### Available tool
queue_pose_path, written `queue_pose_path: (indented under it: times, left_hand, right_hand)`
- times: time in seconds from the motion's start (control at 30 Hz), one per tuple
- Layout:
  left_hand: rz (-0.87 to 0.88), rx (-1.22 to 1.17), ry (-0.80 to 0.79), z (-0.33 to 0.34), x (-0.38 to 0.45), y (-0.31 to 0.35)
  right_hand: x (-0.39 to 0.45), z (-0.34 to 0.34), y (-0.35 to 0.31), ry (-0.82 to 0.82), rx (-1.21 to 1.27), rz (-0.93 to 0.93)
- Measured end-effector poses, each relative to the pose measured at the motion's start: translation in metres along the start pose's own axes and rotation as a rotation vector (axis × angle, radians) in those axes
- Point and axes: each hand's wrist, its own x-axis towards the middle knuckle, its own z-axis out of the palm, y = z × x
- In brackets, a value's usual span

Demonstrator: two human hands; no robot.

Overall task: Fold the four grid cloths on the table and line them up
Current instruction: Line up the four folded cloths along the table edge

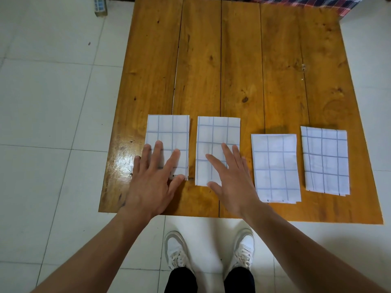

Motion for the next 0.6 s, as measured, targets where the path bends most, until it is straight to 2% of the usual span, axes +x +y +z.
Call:
queue_pose_path:
  times: [0.23,0.37,0.5,0.6]
  left_hand:
    - [-0.025,-0.002,0.019,0.004,0.004,0.005]
    - [-0.020,-0.078,0.107,-0.006,-0.002,0.017]
    - [-0.001,-0.157,0.179,-0.014,-0.007,0.036]
    - [0.024,-0.107,0.170,-0.011,-0.008,0.053]
  right_hand:
    - [0.000,-0.002,0.001,0.001,0.005,-0.007]
    - [-0.006,-0.013,0.008,0.026,0.129,-0.011]
    - [-0.026,-0.026,0.035,0.112,0.214,0.001]
    - [-0.048,-0.034,0.066,0.094,0.245,0.036]
